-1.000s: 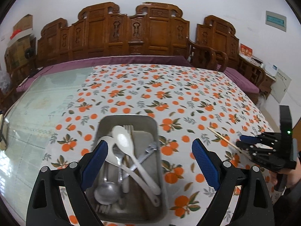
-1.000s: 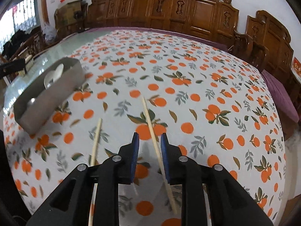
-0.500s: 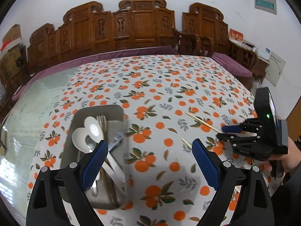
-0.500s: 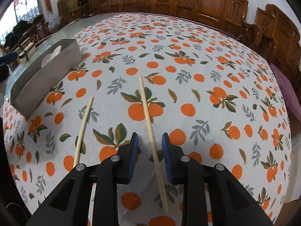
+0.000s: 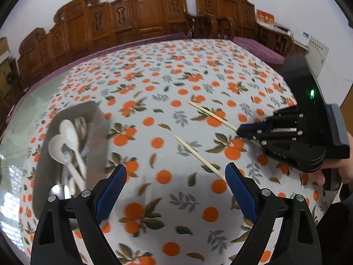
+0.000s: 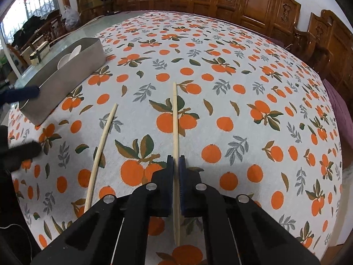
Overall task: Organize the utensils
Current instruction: 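Move the right gripper to a loose wooden chopstick and grasp it, then grasp a second wooden chopstick with the left gripper while the right gripper holds its chopstick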
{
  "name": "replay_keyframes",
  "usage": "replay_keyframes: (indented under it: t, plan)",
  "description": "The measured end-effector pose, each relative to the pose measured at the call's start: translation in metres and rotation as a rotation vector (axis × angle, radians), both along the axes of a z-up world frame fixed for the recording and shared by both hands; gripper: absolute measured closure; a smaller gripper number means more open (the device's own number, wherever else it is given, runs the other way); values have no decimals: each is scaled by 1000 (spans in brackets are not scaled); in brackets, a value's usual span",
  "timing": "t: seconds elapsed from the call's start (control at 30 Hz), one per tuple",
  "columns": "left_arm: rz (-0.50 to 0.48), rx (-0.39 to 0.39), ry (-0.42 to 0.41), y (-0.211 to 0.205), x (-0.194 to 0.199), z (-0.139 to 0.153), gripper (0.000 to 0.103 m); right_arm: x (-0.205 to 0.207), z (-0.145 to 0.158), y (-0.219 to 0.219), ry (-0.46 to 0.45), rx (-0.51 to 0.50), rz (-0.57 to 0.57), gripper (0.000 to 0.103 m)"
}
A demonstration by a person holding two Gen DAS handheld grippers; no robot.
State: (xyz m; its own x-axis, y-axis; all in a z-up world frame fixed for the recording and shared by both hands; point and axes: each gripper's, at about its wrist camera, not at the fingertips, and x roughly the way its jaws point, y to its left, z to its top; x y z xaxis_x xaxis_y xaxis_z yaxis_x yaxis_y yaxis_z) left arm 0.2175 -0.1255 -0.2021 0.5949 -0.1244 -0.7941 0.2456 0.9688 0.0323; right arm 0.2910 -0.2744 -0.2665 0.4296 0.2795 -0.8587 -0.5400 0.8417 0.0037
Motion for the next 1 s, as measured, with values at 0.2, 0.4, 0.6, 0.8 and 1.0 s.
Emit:
replay_keyframes:
  t: [0.2, 0.4, 0.6, 0.8, 1.0]
  plan:
    - [-29, 14, 41, -22, 4, -19, 16, 0, 1, -10, -3, 12, -37, 97]
    - [-48, 39, 76, -38, 8, -36, 16, 2, 4, -14, -14, 20, -57, 97]
    - [-58, 78, 88, -47, 12, -46, 16, 3, 4, -14, -16, 22, -59, 97]
    - [-61, 75, 97, -41, 10, -50, 31, 3, 4, -14, -16, 23, -63, 97]
    - [-52, 14, 128, -21, 6, -47, 69, 2, 4, -12, -18, 17, -58, 97]
